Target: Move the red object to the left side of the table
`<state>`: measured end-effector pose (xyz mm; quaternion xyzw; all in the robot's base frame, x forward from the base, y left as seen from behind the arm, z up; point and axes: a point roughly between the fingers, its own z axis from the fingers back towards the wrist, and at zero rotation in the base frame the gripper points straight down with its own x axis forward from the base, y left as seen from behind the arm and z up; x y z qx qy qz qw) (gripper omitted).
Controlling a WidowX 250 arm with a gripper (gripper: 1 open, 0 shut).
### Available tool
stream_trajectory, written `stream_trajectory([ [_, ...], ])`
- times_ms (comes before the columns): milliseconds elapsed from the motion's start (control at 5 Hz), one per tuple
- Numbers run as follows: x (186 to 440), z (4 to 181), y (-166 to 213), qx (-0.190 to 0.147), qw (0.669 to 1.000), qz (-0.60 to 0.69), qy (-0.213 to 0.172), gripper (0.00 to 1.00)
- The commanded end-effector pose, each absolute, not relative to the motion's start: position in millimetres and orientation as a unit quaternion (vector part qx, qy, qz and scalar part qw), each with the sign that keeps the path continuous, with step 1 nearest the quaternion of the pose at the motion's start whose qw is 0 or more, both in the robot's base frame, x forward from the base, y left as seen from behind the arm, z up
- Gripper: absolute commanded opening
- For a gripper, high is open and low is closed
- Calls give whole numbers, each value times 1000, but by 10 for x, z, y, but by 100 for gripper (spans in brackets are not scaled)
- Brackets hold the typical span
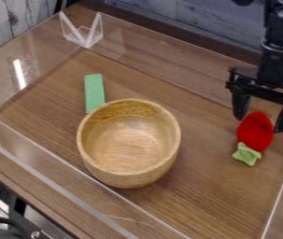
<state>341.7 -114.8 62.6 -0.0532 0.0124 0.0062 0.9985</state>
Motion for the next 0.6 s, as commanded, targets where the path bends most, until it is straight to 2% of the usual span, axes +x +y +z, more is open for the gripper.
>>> stream_trajectory([
  [0, 3576, 755, -1283, -62, 997, 47, -19, 100],
  [200, 3604, 722, -1407, -57, 995, 77, -19, 100],
  [400, 3482, 653, -1268, -52, 991, 120, -17, 0],
])
